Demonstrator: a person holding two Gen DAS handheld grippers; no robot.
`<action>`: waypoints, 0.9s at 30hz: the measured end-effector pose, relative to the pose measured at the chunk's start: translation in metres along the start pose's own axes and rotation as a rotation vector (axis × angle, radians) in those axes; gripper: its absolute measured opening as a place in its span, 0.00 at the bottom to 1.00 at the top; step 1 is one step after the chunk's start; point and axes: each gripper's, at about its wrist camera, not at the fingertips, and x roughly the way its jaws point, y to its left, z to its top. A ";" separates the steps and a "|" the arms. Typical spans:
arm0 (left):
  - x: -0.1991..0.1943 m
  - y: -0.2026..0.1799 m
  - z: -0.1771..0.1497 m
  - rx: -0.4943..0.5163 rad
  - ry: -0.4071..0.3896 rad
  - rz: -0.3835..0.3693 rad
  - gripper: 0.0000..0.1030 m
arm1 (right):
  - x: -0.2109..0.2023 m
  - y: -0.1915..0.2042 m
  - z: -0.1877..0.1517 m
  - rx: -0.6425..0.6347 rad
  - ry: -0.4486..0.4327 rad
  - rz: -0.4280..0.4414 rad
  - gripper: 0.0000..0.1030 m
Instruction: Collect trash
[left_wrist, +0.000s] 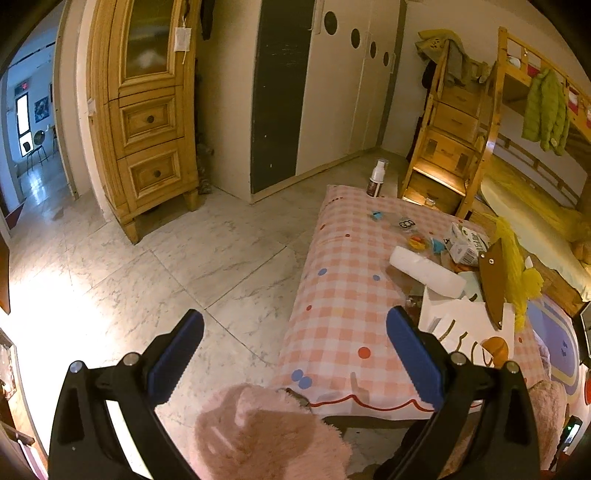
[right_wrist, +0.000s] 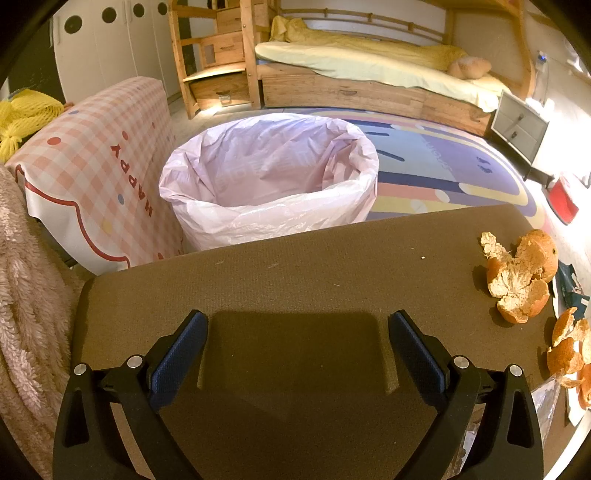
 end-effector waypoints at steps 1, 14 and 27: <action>0.000 -0.001 0.000 0.002 0.000 -0.002 0.93 | 0.000 0.000 0.000 0.000 0.000 0.000 0.94; 0.002 -0.007 0.000 0.014 -0.001 0.003 0.93 | 0.000 -0.001 0.000 0.000 0.000 0.000 0.94; 0.002 -0.008 -0.003 0.017 0.003 0.003 0.93 | 0.000 0.000 0.000 0.000 0.000 0.000 0.94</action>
